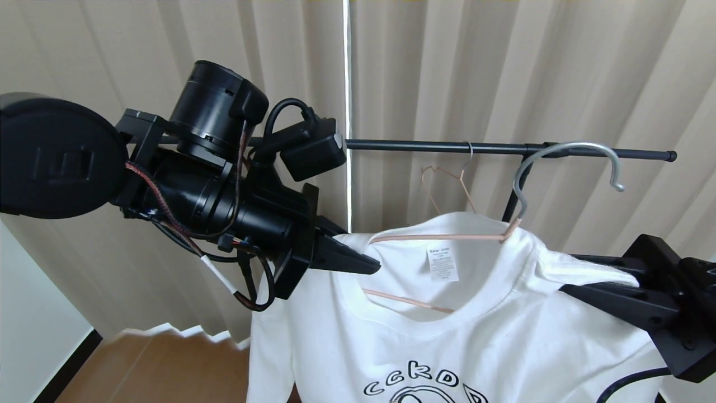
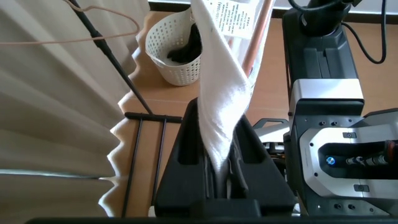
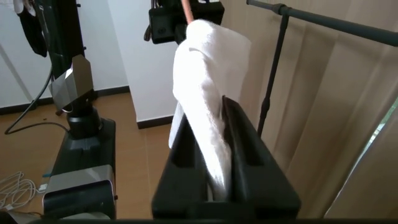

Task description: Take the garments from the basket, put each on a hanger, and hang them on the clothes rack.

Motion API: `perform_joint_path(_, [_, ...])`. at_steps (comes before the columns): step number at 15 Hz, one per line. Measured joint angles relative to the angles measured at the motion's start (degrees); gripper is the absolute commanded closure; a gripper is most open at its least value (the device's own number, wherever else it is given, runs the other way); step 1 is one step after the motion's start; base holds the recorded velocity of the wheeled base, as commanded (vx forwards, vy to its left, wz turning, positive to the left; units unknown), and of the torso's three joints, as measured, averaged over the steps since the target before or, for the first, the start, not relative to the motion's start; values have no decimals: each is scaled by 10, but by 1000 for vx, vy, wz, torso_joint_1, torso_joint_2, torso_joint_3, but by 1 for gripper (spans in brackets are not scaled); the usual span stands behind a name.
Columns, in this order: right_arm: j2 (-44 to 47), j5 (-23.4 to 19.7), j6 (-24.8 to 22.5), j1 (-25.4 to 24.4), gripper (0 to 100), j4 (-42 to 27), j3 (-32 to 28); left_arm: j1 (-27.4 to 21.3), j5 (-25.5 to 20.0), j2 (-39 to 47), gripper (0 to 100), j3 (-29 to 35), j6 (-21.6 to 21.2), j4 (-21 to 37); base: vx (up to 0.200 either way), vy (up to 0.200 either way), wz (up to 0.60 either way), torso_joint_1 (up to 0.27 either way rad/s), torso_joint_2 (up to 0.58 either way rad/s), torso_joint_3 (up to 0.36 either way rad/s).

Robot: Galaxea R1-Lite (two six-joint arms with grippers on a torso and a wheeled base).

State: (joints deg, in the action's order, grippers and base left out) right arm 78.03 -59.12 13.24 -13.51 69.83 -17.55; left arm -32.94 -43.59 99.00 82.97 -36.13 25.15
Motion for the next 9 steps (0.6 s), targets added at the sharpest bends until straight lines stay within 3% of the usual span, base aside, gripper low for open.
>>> perform_joint_path(9, [6,0,-41,3,0,-2,9,7,6,-18,100,-13,2,-3,0,0,0,0,0,0])
